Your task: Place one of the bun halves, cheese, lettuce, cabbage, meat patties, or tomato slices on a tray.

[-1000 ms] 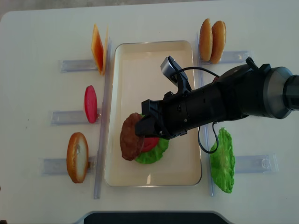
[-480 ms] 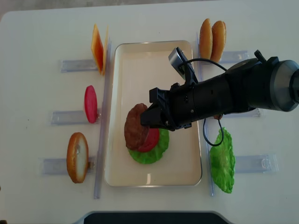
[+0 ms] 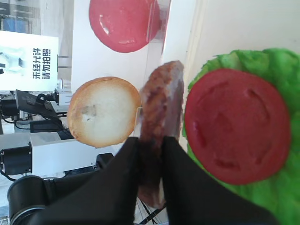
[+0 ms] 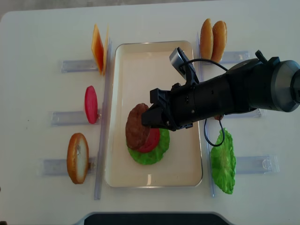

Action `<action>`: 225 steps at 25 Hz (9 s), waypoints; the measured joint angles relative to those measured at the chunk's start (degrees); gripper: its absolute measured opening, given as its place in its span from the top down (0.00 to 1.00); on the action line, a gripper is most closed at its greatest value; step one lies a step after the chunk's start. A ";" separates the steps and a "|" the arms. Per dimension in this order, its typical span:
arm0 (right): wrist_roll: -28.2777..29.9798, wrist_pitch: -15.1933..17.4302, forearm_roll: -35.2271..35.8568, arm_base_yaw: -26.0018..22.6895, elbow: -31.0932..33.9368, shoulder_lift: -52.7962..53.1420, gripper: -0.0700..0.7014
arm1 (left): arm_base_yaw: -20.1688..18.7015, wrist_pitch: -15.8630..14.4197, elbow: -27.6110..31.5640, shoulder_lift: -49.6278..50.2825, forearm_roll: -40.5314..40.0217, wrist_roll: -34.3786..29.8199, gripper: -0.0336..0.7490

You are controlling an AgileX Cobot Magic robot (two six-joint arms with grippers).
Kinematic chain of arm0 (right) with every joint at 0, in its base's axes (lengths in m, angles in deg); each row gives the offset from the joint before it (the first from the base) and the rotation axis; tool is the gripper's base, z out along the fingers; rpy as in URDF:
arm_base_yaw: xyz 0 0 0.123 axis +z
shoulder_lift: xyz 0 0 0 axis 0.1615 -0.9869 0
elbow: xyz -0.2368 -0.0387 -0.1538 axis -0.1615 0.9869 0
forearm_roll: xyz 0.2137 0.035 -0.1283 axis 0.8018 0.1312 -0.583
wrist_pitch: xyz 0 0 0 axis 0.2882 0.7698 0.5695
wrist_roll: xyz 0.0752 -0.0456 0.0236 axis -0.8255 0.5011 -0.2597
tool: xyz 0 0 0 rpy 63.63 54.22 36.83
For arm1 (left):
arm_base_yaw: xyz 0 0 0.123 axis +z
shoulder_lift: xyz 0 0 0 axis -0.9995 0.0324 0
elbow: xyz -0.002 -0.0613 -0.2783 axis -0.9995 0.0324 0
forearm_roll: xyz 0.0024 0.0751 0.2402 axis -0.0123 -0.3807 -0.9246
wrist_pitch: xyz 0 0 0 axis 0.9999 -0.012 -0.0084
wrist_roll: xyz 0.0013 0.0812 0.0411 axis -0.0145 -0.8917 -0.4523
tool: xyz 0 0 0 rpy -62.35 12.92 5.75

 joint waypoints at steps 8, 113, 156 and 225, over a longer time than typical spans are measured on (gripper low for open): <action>0.02 -0.78 -1.34 0.00 -0.04 0.00 0.73 | 0.00 0.00 0.00 0.00 0.00 0.00 0.96; -70.89 24.83 -104.25 -16.63 -38.92 11.45 0.22 | 0.00 0.00 0.00 0.00 0.00 0.00 0.96; -54.22 21.45 -99.64 -42.72 -35.30 33.10 0.22 | 0.00 0.00 0.00 0.00 0.00 0.00 0.96; -54.64 19.98 -96.76 -39.20 21.60 103.44 0.22 | 0.00 0.02 0.00 0.00 0.00 0.00 0.96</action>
